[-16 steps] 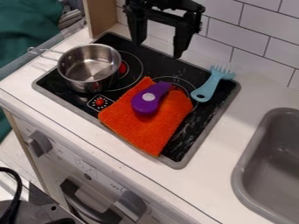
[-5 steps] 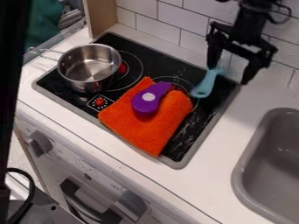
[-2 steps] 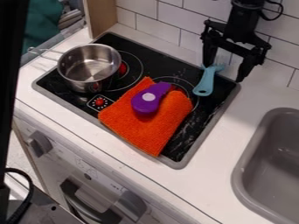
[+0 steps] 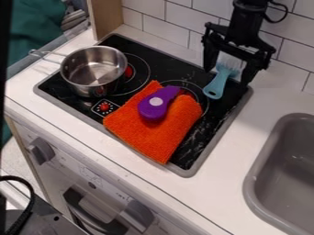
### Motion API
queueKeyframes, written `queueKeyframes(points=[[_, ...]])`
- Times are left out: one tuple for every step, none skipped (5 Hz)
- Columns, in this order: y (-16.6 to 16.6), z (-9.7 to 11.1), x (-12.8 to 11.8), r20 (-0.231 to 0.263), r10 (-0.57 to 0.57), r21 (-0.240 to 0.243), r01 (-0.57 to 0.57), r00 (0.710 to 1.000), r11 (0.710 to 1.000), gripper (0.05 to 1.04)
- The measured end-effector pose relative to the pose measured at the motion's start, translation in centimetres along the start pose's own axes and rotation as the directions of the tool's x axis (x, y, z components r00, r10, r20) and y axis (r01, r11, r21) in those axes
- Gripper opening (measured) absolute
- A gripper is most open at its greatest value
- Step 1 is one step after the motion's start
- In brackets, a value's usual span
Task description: Move the brash from the right top corner of the stove and put it in on the top middle burners
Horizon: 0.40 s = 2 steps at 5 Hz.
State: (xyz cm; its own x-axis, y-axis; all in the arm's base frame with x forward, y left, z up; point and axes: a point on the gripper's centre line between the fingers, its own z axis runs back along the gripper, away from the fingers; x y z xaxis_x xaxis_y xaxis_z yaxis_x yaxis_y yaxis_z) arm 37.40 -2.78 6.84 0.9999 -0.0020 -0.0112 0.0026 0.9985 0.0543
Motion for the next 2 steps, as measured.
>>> queueKeyframes(points=[[-0.68, 2.31, 0.19, 0.072, -0.025, 0.018, 0.023, 0.997, 1.0, 1.001], [-0.92, 2.44, 0.34, 0.085, -0.016, 0.012, 0.015, 0.996, 1.0, 1.001]])
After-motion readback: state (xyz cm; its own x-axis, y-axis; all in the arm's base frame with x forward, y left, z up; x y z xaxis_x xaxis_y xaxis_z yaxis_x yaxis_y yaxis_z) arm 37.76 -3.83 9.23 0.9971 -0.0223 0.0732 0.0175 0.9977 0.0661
